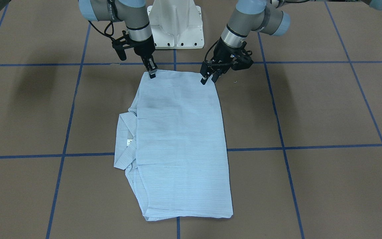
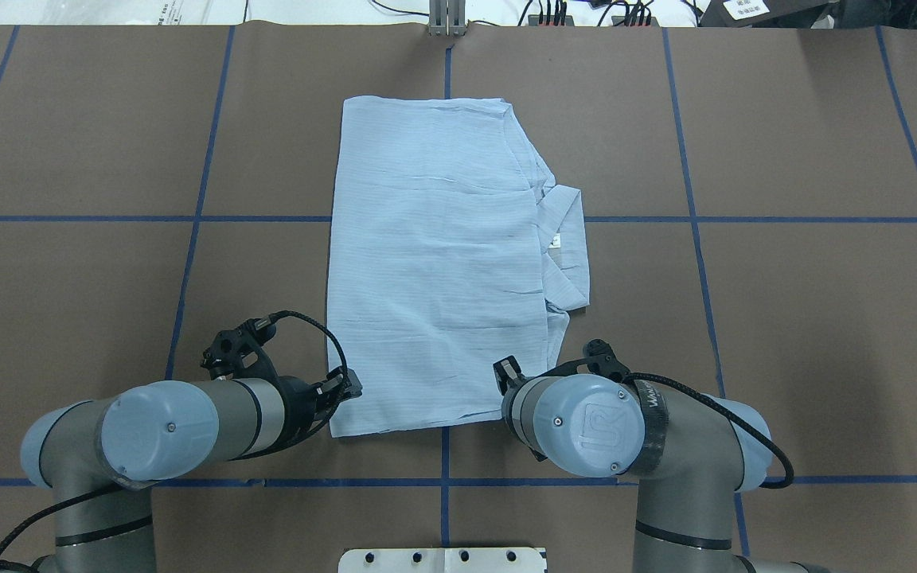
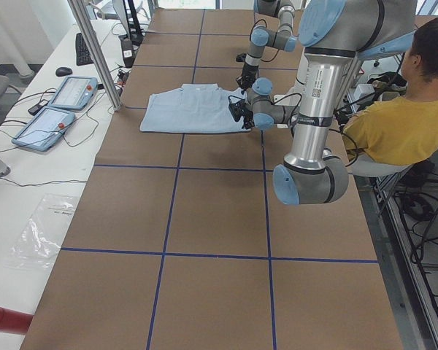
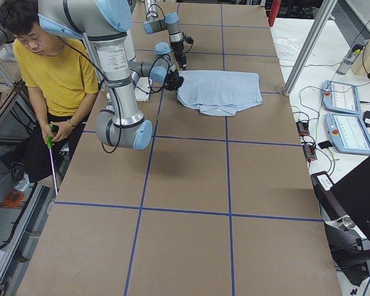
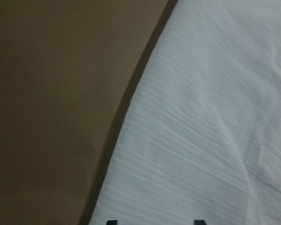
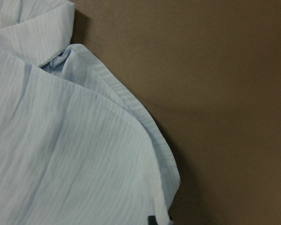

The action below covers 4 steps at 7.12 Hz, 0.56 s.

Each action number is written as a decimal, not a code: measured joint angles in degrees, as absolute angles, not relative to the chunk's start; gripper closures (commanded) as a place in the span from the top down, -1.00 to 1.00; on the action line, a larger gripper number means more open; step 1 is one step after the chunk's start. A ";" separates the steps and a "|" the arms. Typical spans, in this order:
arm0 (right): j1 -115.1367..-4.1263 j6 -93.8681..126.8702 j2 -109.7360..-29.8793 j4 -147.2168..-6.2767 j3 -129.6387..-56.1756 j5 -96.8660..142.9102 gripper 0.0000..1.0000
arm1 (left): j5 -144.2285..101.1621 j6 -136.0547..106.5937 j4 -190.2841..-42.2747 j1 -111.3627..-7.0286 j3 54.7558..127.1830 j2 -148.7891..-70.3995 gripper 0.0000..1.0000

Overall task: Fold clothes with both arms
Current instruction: 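Lower the left gripper to the near edge and grasp it with both grippers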

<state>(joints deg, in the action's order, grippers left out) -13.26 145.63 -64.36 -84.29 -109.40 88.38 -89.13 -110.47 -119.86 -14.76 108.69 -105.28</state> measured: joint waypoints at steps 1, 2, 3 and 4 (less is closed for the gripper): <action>-13.08 145.63 -64.35 -84.29 -109.36 88.30 -1.00 | -88.78 -110.78 -119.82 -14.02 108.61 -105.00 0.26; -12.96 145.63 -64.34 -84.29 -109.34 88.26 -1.00 | -88.65 -110.94 -119.80 -13.67 108.53 -104.93 0.19; -12.86 145.63 -64.35 -84.29 -109.34 88.23 -1.00 | -88.61 -111.11 -119.80 -13.43 108.46 -104.91 0.18; -12.80 145.62 -64.39 -84.29 -109.31 88.21 -1.00 | -88.60 -111.33 -119.80 -13.26 108.44 -104.88 0.16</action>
